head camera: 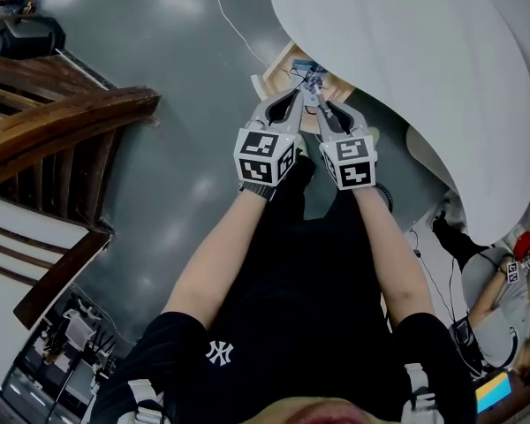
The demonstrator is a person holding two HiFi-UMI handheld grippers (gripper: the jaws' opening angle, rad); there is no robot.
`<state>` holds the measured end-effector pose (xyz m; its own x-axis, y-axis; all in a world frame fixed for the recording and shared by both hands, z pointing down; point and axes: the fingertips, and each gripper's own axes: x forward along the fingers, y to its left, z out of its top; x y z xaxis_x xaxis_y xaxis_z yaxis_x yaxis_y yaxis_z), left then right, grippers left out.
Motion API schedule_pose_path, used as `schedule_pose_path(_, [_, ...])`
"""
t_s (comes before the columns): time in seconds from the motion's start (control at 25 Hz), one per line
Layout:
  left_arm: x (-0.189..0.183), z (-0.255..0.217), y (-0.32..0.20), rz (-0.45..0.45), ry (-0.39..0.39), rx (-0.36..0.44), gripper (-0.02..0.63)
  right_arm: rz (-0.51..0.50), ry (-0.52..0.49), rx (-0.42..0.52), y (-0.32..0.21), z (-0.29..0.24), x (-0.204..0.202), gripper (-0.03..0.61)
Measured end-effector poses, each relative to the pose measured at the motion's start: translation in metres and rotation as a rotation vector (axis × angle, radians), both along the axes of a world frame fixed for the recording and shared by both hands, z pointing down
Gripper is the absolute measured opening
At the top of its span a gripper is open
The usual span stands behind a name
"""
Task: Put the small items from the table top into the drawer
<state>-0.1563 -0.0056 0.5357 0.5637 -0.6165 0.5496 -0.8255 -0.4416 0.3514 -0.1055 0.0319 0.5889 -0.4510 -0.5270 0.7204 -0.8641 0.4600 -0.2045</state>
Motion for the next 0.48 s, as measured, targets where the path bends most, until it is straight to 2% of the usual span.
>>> schedule_pose_path(0.48, [0.0, 0.023, -0.013, -0.011, 0.015, -0.001, 0.006, -0.093, 0.061, -0.075, -0.001, 0.05, -0.013, 0.094])
